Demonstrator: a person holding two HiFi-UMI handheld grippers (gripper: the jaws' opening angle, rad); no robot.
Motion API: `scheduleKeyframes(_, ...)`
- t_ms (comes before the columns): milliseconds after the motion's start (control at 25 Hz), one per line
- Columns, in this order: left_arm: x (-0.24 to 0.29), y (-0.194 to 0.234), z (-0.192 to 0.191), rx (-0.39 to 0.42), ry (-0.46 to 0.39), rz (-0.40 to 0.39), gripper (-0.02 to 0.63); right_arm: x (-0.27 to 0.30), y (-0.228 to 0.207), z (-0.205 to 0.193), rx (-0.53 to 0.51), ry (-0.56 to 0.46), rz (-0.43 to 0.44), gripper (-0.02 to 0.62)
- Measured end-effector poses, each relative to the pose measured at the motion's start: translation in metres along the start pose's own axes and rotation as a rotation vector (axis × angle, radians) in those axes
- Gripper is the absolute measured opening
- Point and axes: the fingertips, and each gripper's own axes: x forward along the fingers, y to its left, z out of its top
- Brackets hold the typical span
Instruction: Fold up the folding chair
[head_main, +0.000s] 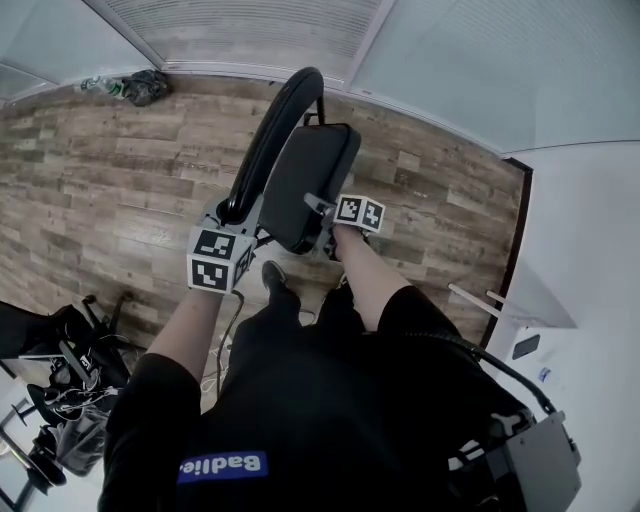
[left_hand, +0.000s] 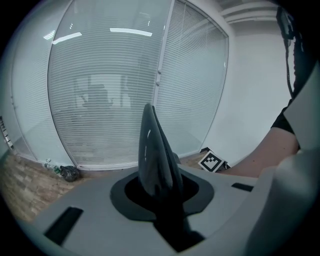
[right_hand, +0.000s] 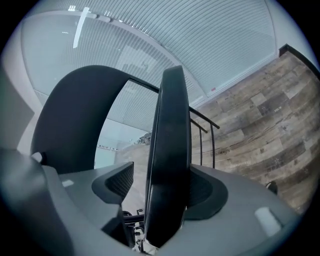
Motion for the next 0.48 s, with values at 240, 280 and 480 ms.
scheduleKeyframes(240,-0.006,-0.009,0.008,0.007,-0.009,0.001,0.078,0.025,0.049,-0.004,-0.034,0.083,-0.042,0.295)
scheduleKeyframes(280,-0.008,-0.010,0.009,0.009,-0.009,0.004,0.078,0.030,0.057,-0.005,-0.045,0.098,-0.048,0.295)
scheduleKeyframes(480,-0.013,-0.004,0.010,0.024,-0.012,0.013,0.078,0.052,0.088,-0.009,-0.080,0.118,-0.067,0.295)
